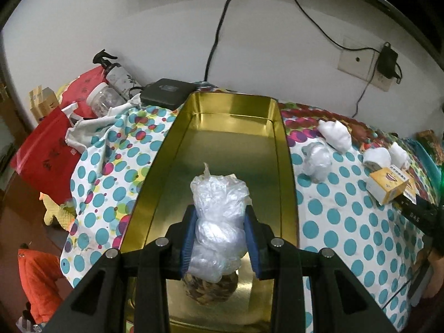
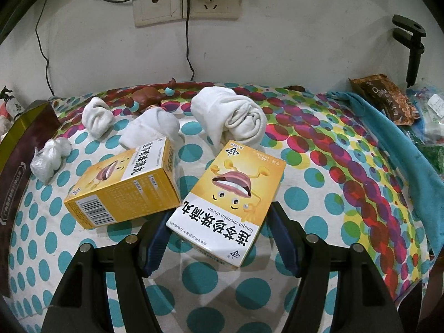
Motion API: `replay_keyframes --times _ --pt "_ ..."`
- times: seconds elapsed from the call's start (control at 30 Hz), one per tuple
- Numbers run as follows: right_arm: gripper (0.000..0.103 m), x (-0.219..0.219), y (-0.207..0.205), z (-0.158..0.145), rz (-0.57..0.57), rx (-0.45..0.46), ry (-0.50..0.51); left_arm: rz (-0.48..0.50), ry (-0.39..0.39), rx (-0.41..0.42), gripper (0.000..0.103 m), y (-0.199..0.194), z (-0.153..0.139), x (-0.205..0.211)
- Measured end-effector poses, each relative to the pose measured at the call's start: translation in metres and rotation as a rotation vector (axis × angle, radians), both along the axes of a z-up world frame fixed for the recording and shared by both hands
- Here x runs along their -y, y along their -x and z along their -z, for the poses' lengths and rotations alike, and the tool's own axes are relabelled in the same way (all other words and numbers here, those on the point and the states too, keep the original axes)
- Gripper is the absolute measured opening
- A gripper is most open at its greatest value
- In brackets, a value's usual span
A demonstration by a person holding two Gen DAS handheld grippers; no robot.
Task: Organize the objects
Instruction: 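Carry the wrapped bundle with the left gripper into the gold tray and release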
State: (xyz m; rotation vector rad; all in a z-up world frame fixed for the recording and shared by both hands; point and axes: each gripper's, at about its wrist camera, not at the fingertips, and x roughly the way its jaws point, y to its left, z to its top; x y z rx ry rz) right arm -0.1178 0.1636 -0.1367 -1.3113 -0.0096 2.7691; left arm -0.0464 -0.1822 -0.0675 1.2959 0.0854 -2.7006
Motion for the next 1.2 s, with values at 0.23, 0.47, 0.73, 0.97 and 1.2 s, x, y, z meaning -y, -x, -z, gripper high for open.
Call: replay_keyframes --times 0.23,0.47,0.73,0.97,1.2 --pt "0.065 -0.001 0.000 0.000 0.005 0.000 -0.003 -0.003 -0.012 0.004 0.036 0.004 0.003 0.009" --pt "0.065 -0.001 0.000 0.000 0.005 0.000 -0.011 -0.022 -0.046 0.004 0.058 0.001 0.007 0.014" --pt "0.065 0.000 0.000 0.001 0.007 0.004 -0.015 -0.033 -0.026 0.025 0.058 -0.005 0.017 0.010" --pt "0.065 0.000 -0.002 0.001 0.007 0.003 -0.018 -0.038 -0.012 0.032 0.058 -0.011 0.019 0.003" --pt "0.064 0.000 -0.005 -0.002 0.018 -0.015 -0.032 -0.089 -0.025 0.004 0.058 -0.022 0.009 0.005"
